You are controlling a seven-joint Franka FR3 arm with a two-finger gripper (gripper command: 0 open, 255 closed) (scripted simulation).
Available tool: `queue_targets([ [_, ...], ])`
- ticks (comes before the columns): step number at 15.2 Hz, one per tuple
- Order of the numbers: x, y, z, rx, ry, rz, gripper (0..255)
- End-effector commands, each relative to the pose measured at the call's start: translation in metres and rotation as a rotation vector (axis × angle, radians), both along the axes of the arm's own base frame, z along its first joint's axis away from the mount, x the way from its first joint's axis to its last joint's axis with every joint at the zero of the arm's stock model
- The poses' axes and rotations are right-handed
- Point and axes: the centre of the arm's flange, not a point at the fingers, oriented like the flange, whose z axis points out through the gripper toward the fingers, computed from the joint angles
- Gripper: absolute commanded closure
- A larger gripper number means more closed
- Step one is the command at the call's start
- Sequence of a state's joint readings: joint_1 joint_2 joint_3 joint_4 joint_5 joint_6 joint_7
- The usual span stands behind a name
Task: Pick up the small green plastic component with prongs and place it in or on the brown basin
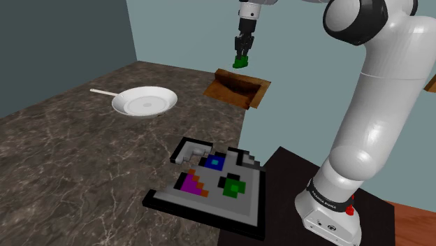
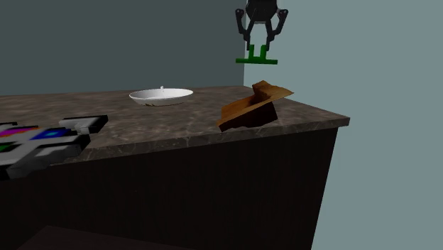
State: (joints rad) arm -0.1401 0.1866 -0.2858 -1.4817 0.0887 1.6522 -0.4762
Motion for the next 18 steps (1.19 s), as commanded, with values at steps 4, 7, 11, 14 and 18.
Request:
queue_targets([
  [4, 0.001, -0.001, -0.026, 0.000, -0.001, 0.001, 255],
  [7, 0.001, -0.001, -0.042, 0.000, -0.001, 0.001, 255],
  [11, 0.001, -0.001, -0.063, 0.000, -0.001, 0.001, 255],
  [14, 0.001, -0.001, -0.078, 0.000, -0.001, 0.001, 255],
  [18, 0.001, -0.001, -0.078, 0.000, -0.001, 0.001, 255],
])
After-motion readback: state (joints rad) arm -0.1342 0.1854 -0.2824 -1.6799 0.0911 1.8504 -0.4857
